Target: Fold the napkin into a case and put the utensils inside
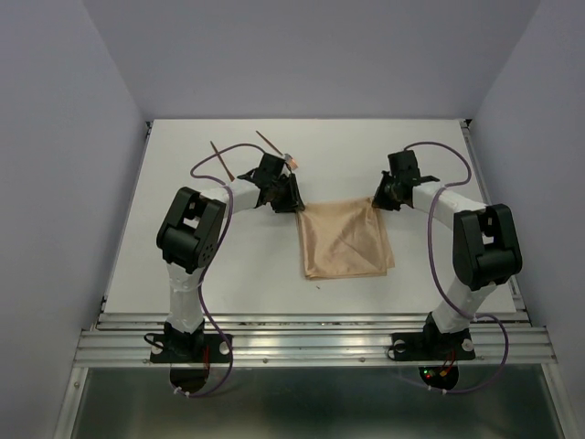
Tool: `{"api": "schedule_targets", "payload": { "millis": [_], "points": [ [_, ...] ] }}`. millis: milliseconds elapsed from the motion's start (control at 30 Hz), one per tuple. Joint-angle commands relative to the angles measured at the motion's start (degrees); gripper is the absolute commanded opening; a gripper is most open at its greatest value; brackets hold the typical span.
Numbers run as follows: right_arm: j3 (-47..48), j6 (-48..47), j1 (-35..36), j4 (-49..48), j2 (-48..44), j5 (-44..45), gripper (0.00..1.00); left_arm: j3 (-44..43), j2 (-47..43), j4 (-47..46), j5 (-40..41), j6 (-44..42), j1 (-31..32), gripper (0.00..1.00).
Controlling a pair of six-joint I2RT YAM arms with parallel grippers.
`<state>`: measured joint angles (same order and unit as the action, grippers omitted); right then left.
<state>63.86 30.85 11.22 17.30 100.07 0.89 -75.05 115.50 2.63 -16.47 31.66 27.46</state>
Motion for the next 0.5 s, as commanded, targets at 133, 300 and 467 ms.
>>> {"api": "schedule_targets", "payload": {
  "millis": [133,300,467],
  "points": [
    [3.9,-1.9,-0.4,-1.9,2.0,0.4,0.01,-2.4,-2.3,2.6,0.4,-2.6,-0.5,0.47],
    [6.5,-2.9,-0.4,-1.7,4.9,-0.2,0.01,-2.4,-2.3,2.7,0.2,-2.9,-0.5,0.47],
    [7.3,-2.9,-0.4,-1.6,5.4,-0.4,0.01,-2.4,-2.3,2.9,0.2,-3.0,-0.5,0.47]
  ]
}}
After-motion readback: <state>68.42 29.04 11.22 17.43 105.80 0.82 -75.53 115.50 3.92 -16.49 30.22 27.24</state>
